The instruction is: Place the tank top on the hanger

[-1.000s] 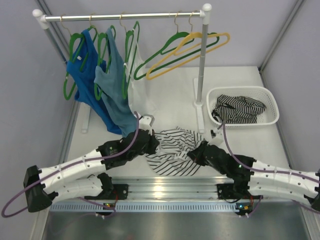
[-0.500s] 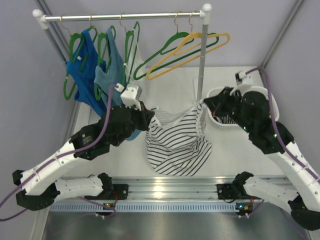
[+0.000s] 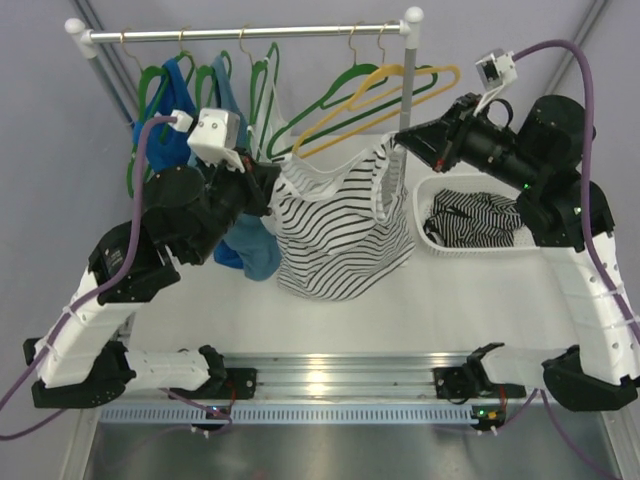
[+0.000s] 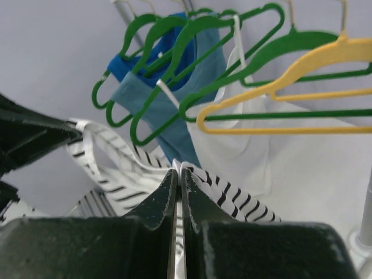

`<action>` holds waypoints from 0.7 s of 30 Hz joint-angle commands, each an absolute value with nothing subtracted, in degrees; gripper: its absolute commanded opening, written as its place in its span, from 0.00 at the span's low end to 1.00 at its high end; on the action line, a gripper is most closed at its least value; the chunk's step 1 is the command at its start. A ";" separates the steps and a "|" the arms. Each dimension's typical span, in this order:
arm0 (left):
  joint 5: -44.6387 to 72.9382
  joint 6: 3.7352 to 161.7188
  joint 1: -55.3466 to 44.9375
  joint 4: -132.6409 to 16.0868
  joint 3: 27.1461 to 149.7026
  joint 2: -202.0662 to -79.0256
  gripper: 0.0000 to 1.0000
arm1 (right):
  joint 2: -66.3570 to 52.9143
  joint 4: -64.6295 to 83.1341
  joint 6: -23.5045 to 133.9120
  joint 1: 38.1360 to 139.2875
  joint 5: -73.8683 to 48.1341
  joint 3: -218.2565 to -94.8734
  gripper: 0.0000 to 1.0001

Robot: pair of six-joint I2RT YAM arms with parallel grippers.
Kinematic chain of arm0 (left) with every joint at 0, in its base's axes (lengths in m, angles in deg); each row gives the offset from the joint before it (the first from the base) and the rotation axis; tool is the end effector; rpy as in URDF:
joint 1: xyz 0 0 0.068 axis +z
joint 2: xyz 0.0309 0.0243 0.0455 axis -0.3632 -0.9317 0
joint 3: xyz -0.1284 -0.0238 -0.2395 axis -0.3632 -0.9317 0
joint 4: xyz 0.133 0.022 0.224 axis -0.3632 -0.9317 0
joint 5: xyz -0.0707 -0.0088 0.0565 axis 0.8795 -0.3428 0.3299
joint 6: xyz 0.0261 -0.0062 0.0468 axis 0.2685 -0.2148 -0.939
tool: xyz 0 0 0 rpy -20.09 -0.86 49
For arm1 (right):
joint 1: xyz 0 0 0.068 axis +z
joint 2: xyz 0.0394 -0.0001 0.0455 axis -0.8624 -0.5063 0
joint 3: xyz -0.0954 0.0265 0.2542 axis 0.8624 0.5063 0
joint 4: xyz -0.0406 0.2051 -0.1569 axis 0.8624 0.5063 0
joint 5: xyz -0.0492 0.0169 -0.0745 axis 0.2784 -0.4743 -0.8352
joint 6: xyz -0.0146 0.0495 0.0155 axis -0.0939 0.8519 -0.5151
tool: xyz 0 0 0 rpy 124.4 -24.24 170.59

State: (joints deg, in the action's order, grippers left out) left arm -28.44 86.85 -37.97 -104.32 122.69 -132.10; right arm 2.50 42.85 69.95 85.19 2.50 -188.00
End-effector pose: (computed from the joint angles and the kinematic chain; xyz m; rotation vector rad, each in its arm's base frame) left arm 0.1045 -0.1365 0.5504 0.1688 1.6508 -0.5072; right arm 0.1834 0.1033 0.5565 -0.3882 1.5894 0.9513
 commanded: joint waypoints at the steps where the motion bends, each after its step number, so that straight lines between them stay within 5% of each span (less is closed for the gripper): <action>1: -26.81 87.40 -37.68 -106.62 119.64 -130.28 0.00 | 6.32 39.70 70.53 84.37 10.25 -182.21 0.00; 11: -14.77 105.15 -37.68 -93.61 72.04 -118.32 0.00 | 35.23 21.76 79.58 84.46 14.14 -117.83 0.01; 17: -12.92 107.71 -37.59 -85.26 62.23 -122.34 0.00 | 39.02 23.67 83.71 84.46 5.26 -104.41 0.16; 21: -12.31 107.10 -36.80 -84.03 61.87 -125.52 0.00 | 42.01 29.56 84.68 84.81 -1.68 -104.31 0.37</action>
